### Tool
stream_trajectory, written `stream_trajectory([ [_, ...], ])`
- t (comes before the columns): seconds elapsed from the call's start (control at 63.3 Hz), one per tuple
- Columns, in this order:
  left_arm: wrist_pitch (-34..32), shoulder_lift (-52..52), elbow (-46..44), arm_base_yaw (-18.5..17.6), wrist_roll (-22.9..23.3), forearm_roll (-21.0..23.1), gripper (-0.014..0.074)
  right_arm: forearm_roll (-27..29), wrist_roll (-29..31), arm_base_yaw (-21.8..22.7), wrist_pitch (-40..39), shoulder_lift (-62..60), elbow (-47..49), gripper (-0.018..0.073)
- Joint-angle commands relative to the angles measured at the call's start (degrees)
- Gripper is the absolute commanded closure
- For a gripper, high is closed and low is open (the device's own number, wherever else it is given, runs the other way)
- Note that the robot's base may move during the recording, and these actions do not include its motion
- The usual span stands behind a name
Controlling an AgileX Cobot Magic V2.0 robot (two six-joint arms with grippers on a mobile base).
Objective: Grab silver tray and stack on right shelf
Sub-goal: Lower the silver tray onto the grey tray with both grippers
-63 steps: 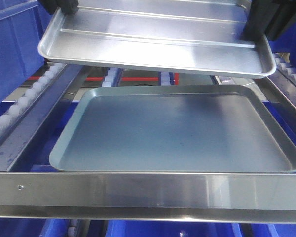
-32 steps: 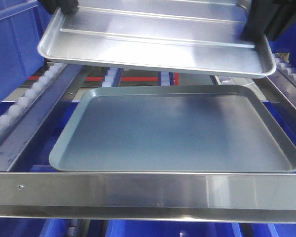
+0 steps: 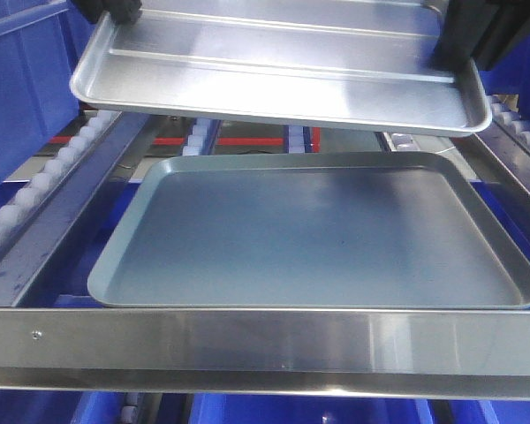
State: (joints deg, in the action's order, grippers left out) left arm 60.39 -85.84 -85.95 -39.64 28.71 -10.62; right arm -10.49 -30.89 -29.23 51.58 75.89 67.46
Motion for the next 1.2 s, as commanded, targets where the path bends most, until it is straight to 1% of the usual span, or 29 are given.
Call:
stream_trajectory([
  [0.0, -3.59, 1.66, -1.78, -0.06, -0.23, -1.45, 0.0689, -2.48, 2.41, 0.90, -2.59, -1.83, 1.77, 0.0502],
  [0.079, -3.56, -0.08, -1.78, -0.06, -0.23, -0.91, 0.0689, -2.48, 3.16, 2.02, -2.16, -1.83, 1.77, 0.0502],
  [0.237, -4.10, -5.49, -1.78, -0.06, -0.23, -0.78, 0.0689, -2.48, 5.52, 5.86, -2.67, -1.56, 1.77, 0.0502],
  [0.363, -6.11, -9.70, -1.78, -0.06, -0.23, -1.01, 0.0689, -2.48, 7.36, 8.31, -3.33, 0.42, 1.77, 0.0502],
  [0.458, -8.53, -12.35, -1.78, -0.06, -0.23, -1.25, 0.0689, -2.48, 7.43, 9.59, -3.78, 3.31, 1.77, 0.0502],
  [0.553, -10.31, -14.96, -1.78, -0.06, -0.23, -1.81, 0.0689, -2.48, 7.43, 9.96, -4.10, 6.71, 1.77, 0.0502],
  [0.616, -10.55, -16.49, -1.78, 0.02, -0.23, -2.69, 0.0689, -2.48, 7.43, 9.96, -4.77, 9.08, 1.77, 0.0502],
  [0.695, -11.00, -18.40, -1.78, 0.58, -0.23, -2.71, 0.0689, -2.48, 7.43, 9.96, -5.93, 12.11, 1.77, 0.0502],
  [0.853, -11.58, -20.74, -1.78, 2.44, -0.23, -1.12, 0.0689, -2.62, 7.43, 9.96, -6.84, 15.78, 1.77, 0.0502],
  [0.98, -10.94, -21.36, -1.78, 4.10, -0.35, 1.83, 0.0689, -2.66, 7.43, 9.96, -6.94, 16.11, 1.77, 0.0502],
  [1.059, -11.05, -21.36, -1.78, 4.55, -1.08, 1.99, 0.0688, -2.66, 7.43, 9.96, -7.29, 16.17, 1.77, 0.0499],
  [1.122, -11.58, -21.36, -1.78, 4.92, -2.70, 1.99, 0.0647, -2.66, 7.43, 9.96, -7.50, 16.17, 1.77, 0.0498],
  [1.185, -11.58, -21.36, -1.78, 5.15, -3.21, 2.23, 0.0545, -2.66, 7.43, 9.96, -7.56, 16.17, 1.77, 0.0490],
])
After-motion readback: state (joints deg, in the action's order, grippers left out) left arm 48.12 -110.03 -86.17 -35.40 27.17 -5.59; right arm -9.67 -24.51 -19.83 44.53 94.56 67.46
